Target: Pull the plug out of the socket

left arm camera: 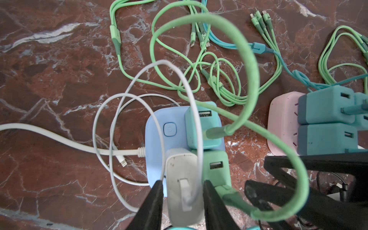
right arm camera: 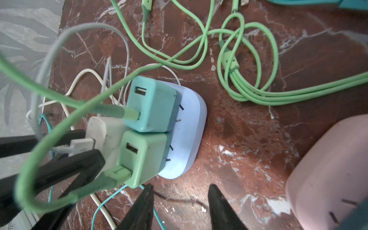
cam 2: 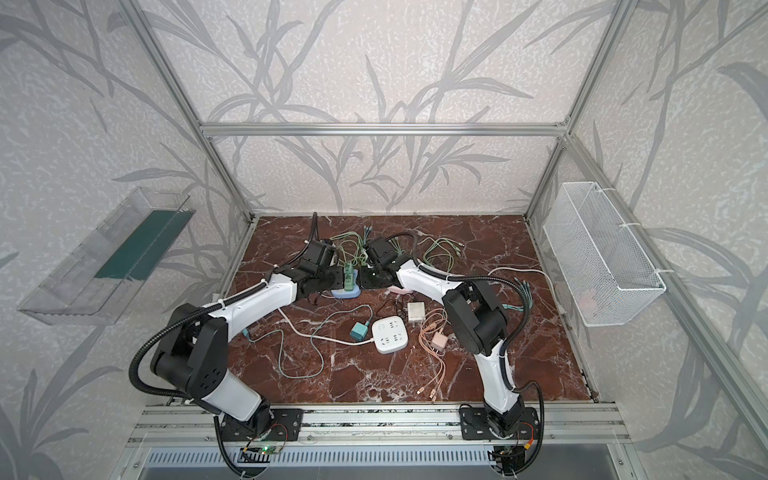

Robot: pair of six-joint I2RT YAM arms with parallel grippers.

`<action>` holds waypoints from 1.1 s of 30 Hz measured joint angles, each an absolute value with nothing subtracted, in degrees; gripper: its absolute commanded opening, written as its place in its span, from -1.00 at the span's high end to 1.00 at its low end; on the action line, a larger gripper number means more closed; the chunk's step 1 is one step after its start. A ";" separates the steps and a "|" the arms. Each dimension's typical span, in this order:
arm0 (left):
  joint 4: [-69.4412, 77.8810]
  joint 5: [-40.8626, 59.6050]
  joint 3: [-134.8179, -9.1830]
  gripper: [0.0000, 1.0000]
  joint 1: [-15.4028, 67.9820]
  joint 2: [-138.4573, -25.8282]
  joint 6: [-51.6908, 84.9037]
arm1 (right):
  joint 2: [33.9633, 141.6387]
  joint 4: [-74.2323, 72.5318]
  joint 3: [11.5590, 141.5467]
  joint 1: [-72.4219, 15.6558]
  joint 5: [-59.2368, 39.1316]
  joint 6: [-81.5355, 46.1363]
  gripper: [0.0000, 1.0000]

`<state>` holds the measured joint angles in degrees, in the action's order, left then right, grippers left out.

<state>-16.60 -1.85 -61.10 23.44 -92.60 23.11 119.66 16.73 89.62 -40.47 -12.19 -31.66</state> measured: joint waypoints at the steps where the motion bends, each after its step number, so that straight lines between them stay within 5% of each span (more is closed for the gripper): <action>1: -16.93 -1.61 -61.60 0.32 23.44 -93.14 22.92 | 120.64 16.95 90.37 -40.47 -12.27 -31.68 0.09; 15: -18.98 -0.27 -63.42 0.36 23.38 -94.61 22.20 | 124.60 18.57 94.54 -40.38 -13.08 -31.75 0.08; 22: -19.29 1.13 -63.61 0.66 23.11 -94.61 21.54 | 124.99 18.63 94.87 -40.32 -13.72 -31.94 0.04; 33: -19.79 3.73 -63.59 0.78 22.81 -94.19 21.52 | 125.80 20.01 94.87 -40.18 -13.65 -31.38 0.08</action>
<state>-19.79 3.73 -63.59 22.81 -94.19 21.52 125.80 20.01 94.87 -40.18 -13.65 -31.38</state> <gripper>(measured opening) 0.243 0.466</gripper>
